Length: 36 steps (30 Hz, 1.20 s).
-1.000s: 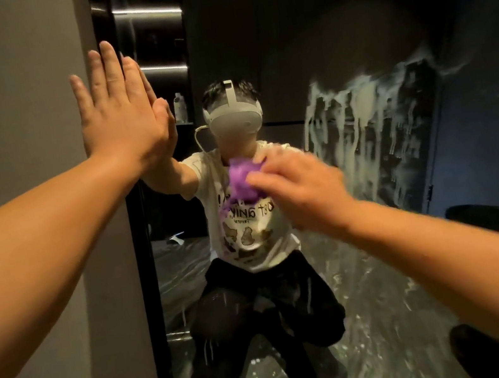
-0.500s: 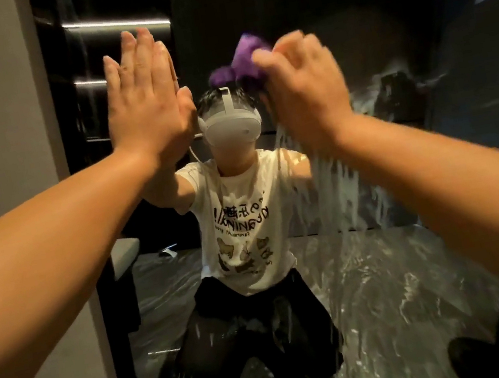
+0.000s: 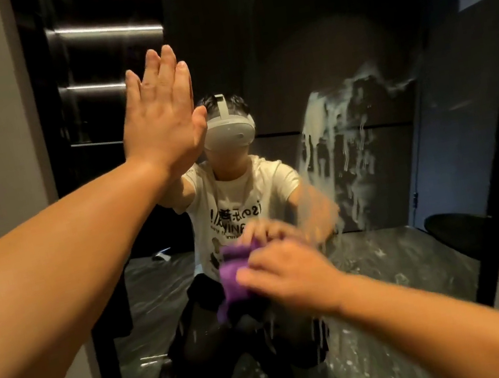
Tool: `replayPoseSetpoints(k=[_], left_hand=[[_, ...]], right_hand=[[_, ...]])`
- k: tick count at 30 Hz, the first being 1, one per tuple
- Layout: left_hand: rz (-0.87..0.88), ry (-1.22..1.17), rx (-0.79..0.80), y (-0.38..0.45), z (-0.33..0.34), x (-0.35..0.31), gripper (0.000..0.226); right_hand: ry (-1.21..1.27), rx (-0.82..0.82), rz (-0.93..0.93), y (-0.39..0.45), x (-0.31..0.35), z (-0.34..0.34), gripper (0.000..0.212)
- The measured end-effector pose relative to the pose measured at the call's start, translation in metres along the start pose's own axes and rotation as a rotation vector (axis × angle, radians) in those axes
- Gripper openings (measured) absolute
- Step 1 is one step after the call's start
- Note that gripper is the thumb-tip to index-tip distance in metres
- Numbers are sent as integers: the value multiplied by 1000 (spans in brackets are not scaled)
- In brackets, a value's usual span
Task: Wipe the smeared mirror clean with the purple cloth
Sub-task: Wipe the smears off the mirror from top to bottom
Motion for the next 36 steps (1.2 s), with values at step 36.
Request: replayPoseSetpoints(k=[36], left_hand=[[85,40,15,-8,25,-79,70]], right_hand=[[-255,-321,497,-28,-174,-122,22]])
Point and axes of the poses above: each hand's wrist, its own y-axis towards the middle knuckle, its own z-axis out of the palm, x = y × z, the point moved 4 cm from there along y, towards the middle knuckle, and after that the axes turned 7 degrees about -y, right-handed, at the moved point
